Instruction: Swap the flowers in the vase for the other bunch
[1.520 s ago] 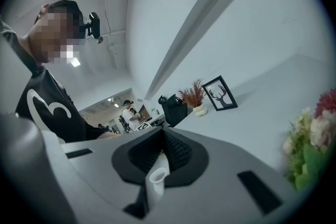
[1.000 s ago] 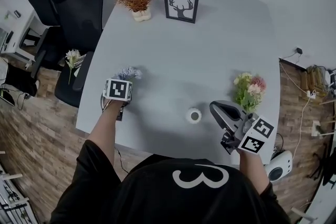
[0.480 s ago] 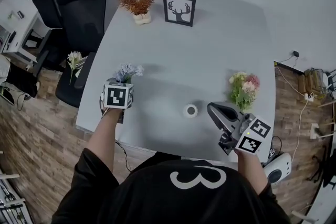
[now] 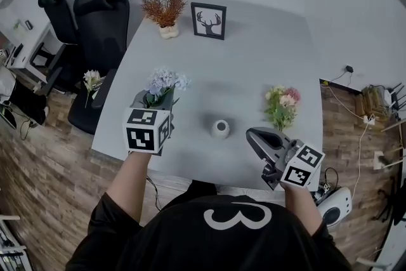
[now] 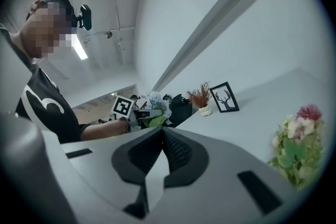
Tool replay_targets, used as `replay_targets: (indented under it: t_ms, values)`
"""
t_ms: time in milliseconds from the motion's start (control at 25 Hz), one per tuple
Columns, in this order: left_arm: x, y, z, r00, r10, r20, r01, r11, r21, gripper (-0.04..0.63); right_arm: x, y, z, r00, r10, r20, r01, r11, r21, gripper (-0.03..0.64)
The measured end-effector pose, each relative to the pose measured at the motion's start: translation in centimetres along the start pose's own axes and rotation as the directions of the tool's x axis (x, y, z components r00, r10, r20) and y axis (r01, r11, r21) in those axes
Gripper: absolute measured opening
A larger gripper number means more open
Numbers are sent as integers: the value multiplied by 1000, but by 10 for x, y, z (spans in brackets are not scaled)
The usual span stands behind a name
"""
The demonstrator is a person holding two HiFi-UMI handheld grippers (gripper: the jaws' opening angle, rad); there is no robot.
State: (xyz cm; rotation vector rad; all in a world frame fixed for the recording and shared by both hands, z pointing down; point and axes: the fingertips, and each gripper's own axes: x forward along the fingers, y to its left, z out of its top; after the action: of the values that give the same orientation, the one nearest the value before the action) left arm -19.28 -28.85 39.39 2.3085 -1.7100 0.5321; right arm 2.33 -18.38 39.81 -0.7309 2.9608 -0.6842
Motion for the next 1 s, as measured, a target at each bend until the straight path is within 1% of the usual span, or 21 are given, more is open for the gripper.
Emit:
replay_targets:
  t_ms: [80,200,280,360,480,640,720,800,880,1000]
  values:
    - [-13,-20,15,997,-48,67,47,999,5,71,-8,6,-2,1000,-3,2,4,1000,-6,8]
    - [-34,-49,36,977,-128,173,131,991,-4,71,-20,14,-4,1000,-10,5,10,1000,-15,8]
    - [-46,-66,51,954,-178,242,191,981,-28,71,-26,18,-4,1000,-13,7,13,1000,-22,8]
    - [-56,-79,63,926,-221,305,247,968,-49,71,-33,22,-4,1000,-17,9,17,999,-30,8]
    - [-67,-94,78,887,-256,383,298,953,-52,71,-41,25,-4,1000,-23,12,24,999,-34,8]
    - [-74,-108,92,843,-283,457,346,936,-59,71,-48,27,-5,999,-32,17,32,999,-35,8]
    - [-77,-113,98,821,-296,487,377,923,-74,71,-50,27,-8,999,-35,17,35,999,-34,8]
    - [-81,-119,108,796,-311,520,405,911,-74,72,-53,28,-11,999,-39,18,40,999,-29,8]
    - [-82,-124,120,774,-320,546,417,907,-59,71,-55,26,-10,999,-44,19,44,999,-26,8]
    - [-79,-134,136,751,-333,570,428,903,-37,71,-58,21,-8,998,-54,23,54,998,-22,8]
